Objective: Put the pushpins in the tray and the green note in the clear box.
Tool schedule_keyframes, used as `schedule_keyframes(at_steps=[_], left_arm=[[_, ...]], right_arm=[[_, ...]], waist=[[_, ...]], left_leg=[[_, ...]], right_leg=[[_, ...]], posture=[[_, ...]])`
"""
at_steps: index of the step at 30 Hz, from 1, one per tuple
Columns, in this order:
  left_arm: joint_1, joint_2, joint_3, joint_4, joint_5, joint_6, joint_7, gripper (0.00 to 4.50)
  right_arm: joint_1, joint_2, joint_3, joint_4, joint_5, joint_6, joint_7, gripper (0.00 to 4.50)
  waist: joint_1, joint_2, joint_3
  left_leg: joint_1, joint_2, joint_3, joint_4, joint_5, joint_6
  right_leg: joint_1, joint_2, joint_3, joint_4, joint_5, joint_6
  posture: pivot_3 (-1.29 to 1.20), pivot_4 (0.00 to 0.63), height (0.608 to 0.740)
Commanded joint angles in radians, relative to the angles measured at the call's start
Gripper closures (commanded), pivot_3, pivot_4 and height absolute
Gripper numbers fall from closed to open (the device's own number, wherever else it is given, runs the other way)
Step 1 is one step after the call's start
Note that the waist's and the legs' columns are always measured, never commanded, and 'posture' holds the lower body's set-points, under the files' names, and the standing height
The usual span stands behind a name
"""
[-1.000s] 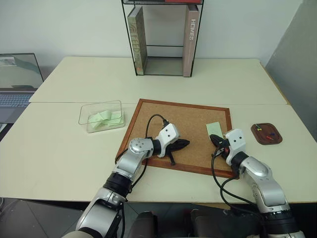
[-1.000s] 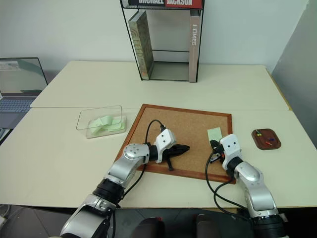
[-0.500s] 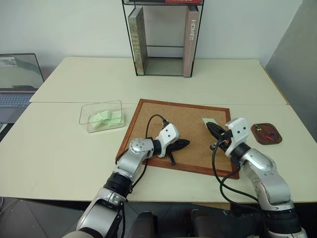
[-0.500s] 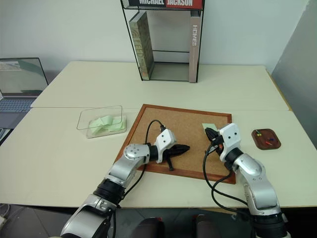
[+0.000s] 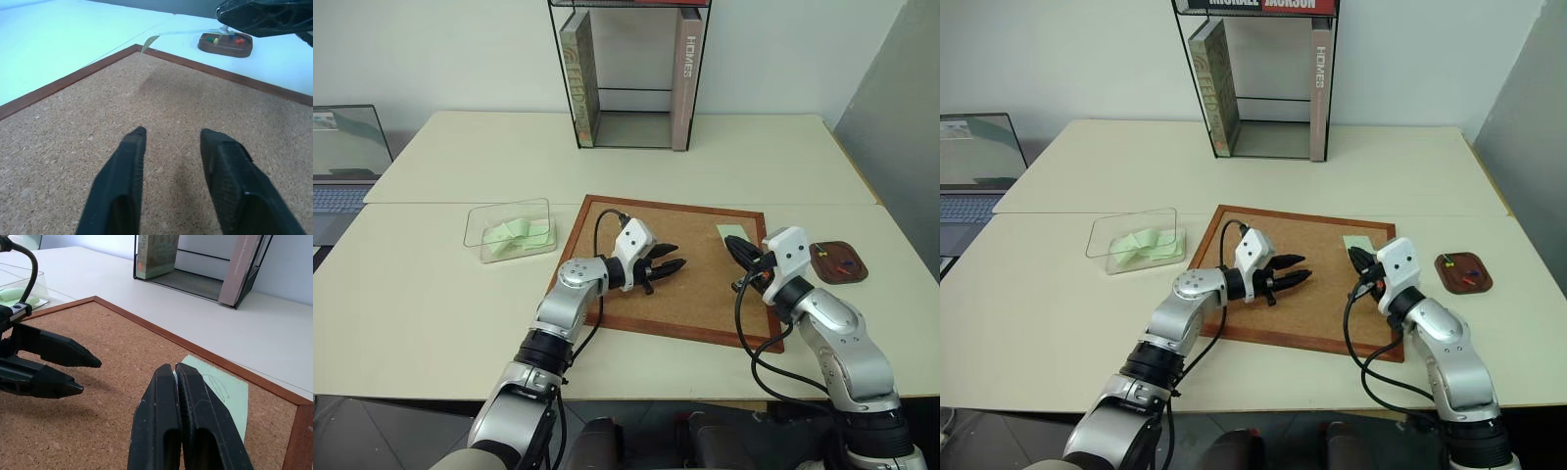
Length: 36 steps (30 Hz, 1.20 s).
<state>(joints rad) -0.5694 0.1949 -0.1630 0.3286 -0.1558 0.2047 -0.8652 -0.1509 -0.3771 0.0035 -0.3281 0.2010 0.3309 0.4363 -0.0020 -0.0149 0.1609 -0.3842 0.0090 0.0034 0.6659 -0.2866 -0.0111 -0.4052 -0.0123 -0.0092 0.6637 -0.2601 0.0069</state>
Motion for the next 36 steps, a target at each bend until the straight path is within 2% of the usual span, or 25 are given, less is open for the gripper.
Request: schedule_keyframes(at_steps=[1, 7, 10, 11, 25, 32, 36], left_arm=[[-0.006, -0.006, 0.034, -0.065, -0.050, 0.057, 0.016, 1.71], [0.006, 0.002, 0.013, -0.082, -0.032, 0.019, 0.023, 0.72], [-0.010, 0.001, 0.013, -0.067, -0.027, -0.010, 0.026, 0.08], [-0.018, -0.001, 0.016, -0.060, -0.029, -0.012, 0.029, 0.03], [-0.037, 0.000, 0.000, -0.059, -0.027, -0.035, 0.004, 0.03], [-0.098, 0.013, -0.051, 0.026, 0.054, -0.206, -0.027, 0.03], [-0.176, 0.015, -0.095, 0.161, 0.140, -0.381, -0.024, 0.03]], right_arm=[[-0.018, -0.015, 0.003, -0.021, -0.023, -0.047, 0.010, 4.50], [-0.014, -0.014, 0.005, -0.020, -0.027, -0.056, 0.015, 4.50], [-0.018, -0.015, 0.002, -0.022, -0.024, -0.053, 0.017, 4.50], [-0.019, -0.016, 0.001, -0.021, -0.023, -0.053, 0.018, 4.50], [-0.019, -0.013, 0.011, -0.031, -0.031, -0.055, 0.019, 4.50], [-0.034, -0.010, 0.013, -0.069, 0.014, 0.008, 0.038, 4.50], [-0.043, -0.014, 0.021, -0.104, 0.044, 0.066, 0.052, 4.50]], waist=[[0.000, 0.000, 0.000], [0.000, 0.000, 0.000], [0.001, 0.000, 0.000], [0.001, 0.000, 0.000], [0.000, 0.000, 0.000], [0.000, 0.000, 0.000], [0.001, 0.000, 0.000]], left_leg=[[0.000, 0.000, 0.000, 0.000, 0.000, 0.000], [0.000, 0.000, 0.000, 0.000, 0.000, 0.000], [0.000, 0.000, 0.000, 0.000, 0.000, 0.000], [0.000, 0.000, 0.000, 0.000, 0.000, 0.000], [0.000, 0.000, 0.000, 0.000, 0.000, 0.000], [0.000, 0.000, 0.000, 0.000, 0.000, 0.000], [0.000, -0.001, 0.000, 0.000, 0.000, 0.000]], right_leg=[[0.000, 0.000, 0.000, 0.000, 0.000, 0.000], [0.000, 0.000, 0.000, 0.000, 0.000, 0.000], [0.000, 0.000, 0.000, 0.000, 0.000, 0.000], [0.000, 0.000, 0.000, 0.000, 0.000, 0.000], [0.000, -0.002, 0.000, 0.000, 0.000, 0.000], [0.000, -0.002, 0.000, 0.001, 0.000, 0.000], [0.000, -0.002, 0.000, 0.000, 0.000, 0.000]], posture=[[0.00, 0.150, 0.740], [0.00, 0.150, 0.740], [0.00, 0.150, 0.740], [0.00, 0.150, 0.740], [0.00, 0.150, 0.740], [0.00, 0.150, 0.740], [0.00, 0.150, 0.740]])
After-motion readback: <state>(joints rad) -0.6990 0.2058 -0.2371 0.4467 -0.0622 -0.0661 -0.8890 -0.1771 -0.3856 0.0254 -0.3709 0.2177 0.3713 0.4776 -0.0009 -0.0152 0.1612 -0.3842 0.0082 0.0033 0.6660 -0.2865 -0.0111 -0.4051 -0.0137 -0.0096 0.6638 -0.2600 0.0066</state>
